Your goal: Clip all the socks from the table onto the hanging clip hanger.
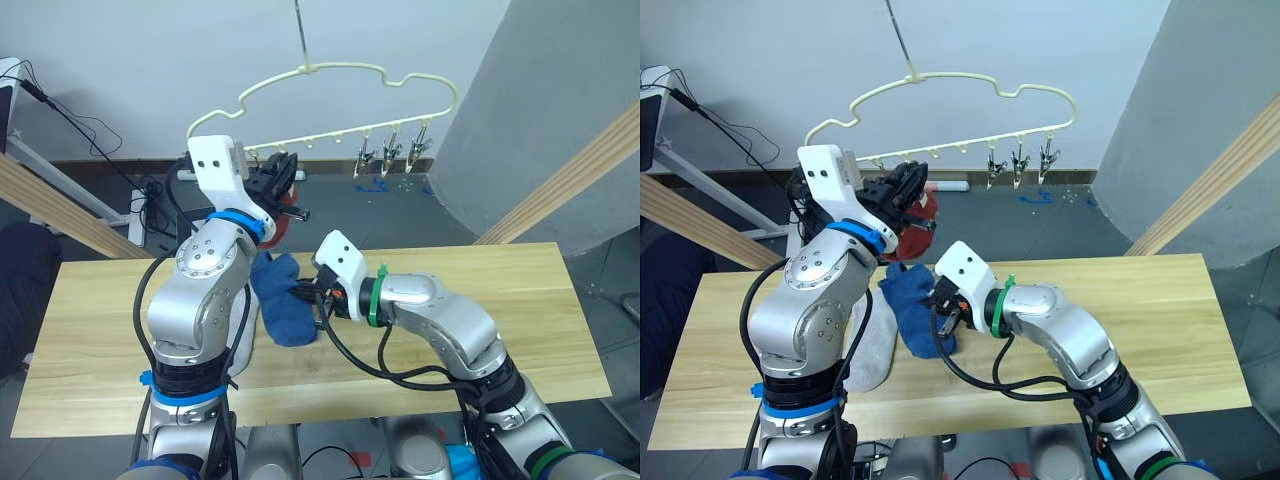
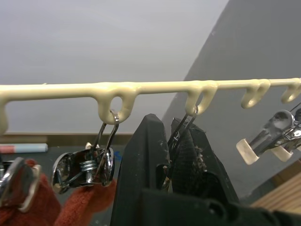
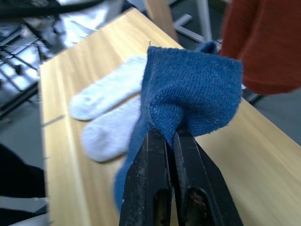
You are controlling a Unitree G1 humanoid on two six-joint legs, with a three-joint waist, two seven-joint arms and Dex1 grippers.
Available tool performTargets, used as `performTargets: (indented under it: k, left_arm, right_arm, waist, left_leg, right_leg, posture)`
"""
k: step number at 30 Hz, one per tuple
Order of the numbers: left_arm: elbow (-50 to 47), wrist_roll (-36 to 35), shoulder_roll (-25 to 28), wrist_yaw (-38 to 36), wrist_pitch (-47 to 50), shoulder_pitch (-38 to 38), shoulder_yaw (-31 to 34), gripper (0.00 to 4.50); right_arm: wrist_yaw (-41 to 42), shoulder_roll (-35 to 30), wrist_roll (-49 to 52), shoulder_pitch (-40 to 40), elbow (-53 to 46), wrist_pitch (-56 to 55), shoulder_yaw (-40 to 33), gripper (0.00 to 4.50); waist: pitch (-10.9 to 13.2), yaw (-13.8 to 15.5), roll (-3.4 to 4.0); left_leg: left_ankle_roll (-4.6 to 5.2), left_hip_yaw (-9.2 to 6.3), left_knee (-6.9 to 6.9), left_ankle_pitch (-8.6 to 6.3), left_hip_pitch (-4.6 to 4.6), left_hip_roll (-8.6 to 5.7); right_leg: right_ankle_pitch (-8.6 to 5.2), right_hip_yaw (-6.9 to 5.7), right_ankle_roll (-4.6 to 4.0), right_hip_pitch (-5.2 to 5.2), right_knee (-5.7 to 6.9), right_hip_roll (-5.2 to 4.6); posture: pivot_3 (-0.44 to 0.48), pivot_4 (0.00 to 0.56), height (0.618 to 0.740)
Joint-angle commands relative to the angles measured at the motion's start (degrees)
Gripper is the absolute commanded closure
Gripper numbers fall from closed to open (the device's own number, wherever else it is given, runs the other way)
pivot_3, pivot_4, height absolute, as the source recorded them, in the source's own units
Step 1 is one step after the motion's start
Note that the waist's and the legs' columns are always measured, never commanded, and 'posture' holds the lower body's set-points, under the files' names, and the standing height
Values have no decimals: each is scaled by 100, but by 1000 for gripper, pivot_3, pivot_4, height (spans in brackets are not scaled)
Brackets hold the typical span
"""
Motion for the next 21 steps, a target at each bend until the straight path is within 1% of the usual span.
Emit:
performTargets:
  k: [1, 7, 12, 18, 21]
  left_arm:
    - [-204, -75, 111, -66, 19, -29, 84, 4315]
    - [-205, -68, 154, -75, 13, -26, 77, 4315]
    - [-227, -61, 166, -95, 11, -4, 92, 4315]
    - [-278, -66, 183, -108, 23, 87, 107, 4315]
    - [-277, -66, 187, -114, 15, 97, 103, 4315]
  right_arm:
    - [340, -234, 520, 171, -710, 162, -89, 4466]
    - [245, -481, 589, 185, -715, 133, -164, 4466]
    - [280, -661, 887, 236, -1020, 271, -404, 4466]
    - [312, -1076, 1209, 271, -1259, 409, -768, 4466]
    - [267, -1147, 1296, 279, -1282, 430, -778, 4466]
  waist:
    - [0, 4, 0]
    - [0, 1, 0]
    - [0, 12, 0]
    - [0, 29, 0]
    - [0, 24, 0]
  left_leg:
    - [0, -1, 0, 0, -1, 0]
    - [0, -3, 0, 0, 0, 1]
    - [0, 0, 0, 0, -1, 0]
    - [0, 0, -1, 0, -1, -1]
    - [0, 0, -1, 0, -1, 1]
  right_leg:
    - [0, -1, 0, 1, -2, 0]
    - [0, -3, 0, 0, 0, 2]
    - [0, 0, 0, 1, -5, 0]
    - [0, 0, 0, 2, -6, 0]
    - [0, -1, 0, 1, -5, 1]
  posture:
    - [-202, 393, 740]
    - [-198, 387, 740]
    - [-196, 386, 740]
    - [-202, 388, 740]
    - [-202, 388, 740]
